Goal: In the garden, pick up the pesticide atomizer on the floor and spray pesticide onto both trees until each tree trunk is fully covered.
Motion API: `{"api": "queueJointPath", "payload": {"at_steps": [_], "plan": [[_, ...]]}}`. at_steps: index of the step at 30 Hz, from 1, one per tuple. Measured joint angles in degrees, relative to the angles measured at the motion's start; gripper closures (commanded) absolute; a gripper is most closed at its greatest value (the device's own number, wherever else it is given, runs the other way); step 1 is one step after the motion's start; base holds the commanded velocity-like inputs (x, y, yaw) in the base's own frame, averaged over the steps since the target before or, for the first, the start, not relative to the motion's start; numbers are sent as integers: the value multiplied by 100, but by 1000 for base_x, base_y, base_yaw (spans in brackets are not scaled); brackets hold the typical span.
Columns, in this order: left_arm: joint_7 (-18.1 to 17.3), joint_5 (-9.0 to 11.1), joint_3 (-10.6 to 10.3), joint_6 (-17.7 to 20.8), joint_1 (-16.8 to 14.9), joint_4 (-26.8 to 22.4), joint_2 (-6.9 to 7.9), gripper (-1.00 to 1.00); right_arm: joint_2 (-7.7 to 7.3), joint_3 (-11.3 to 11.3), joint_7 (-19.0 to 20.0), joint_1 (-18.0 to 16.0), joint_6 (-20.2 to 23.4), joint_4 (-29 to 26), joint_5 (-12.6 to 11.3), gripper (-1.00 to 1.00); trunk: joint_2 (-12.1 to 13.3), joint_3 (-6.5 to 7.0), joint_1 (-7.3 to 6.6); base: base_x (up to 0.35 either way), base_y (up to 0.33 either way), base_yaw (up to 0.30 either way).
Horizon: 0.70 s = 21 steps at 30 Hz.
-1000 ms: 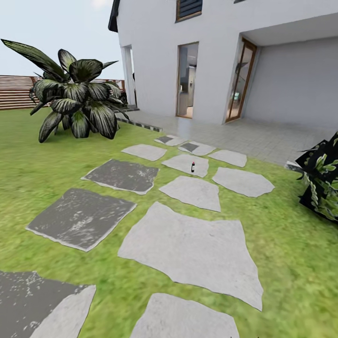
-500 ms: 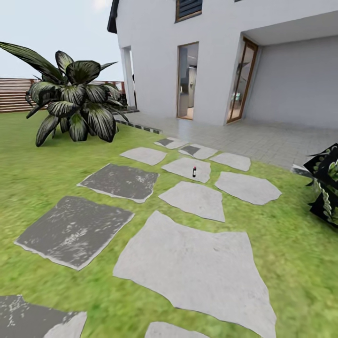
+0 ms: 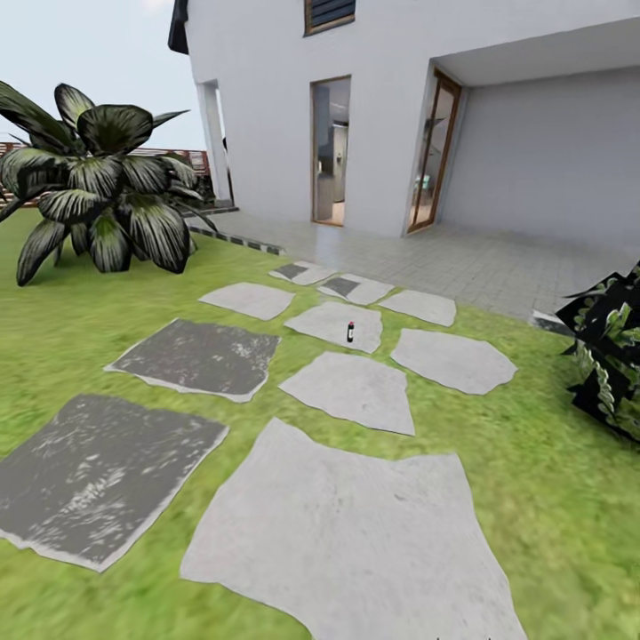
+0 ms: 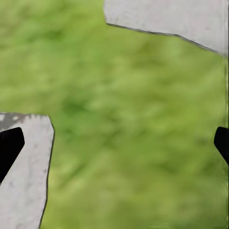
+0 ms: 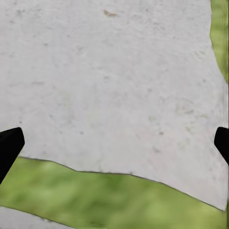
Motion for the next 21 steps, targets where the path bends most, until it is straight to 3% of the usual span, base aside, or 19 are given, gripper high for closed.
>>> {"api": "queueJointPath", "payload": {"at_steps": [6, 21], "plan": [[0, 1, 0, 0, 1, -1, 3, -100, 0, 0, 0, 0, 0, 1, 0, -100, 0, 0, 0, 340, 0, -243], [0, 1, 1, 1, 2, -2, 1, -100, 0, 8, 1, -2, -1, 2, 0, -100, 0, 0, 0, 339, 0, -17]]}}
